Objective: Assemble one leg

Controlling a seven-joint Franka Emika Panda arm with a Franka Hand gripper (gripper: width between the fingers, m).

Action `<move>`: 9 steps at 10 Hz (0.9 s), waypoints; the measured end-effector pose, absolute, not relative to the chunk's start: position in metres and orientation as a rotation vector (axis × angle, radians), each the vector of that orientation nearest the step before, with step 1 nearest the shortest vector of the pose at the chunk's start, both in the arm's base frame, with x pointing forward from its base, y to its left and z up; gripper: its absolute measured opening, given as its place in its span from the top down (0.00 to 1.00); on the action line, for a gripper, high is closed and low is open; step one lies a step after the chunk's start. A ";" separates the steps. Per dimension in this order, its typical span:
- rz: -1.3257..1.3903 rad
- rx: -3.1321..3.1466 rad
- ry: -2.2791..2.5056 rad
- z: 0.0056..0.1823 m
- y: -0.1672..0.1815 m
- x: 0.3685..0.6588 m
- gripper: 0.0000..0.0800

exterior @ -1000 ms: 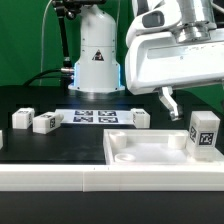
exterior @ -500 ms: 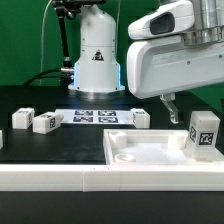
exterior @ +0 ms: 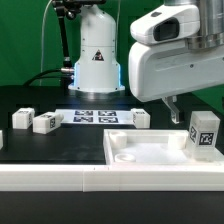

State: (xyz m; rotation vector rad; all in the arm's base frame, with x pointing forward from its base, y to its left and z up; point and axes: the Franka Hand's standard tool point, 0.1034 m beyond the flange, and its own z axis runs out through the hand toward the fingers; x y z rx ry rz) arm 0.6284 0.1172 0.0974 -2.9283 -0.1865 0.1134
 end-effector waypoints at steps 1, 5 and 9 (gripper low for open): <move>0.118 -2.939 -0.138 0.098 0.119 0.628 0.19; 0.057 -3.007 -0.056 0.087 0.132 0.625 0.19; 0.056 -3.012 -0.131 0.084 0.126 0.626 0.48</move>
Offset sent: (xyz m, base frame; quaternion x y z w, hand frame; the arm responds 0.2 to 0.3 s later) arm -0.0029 -0.0129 -0.0140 -0.1245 0.0430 0.0492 0.9901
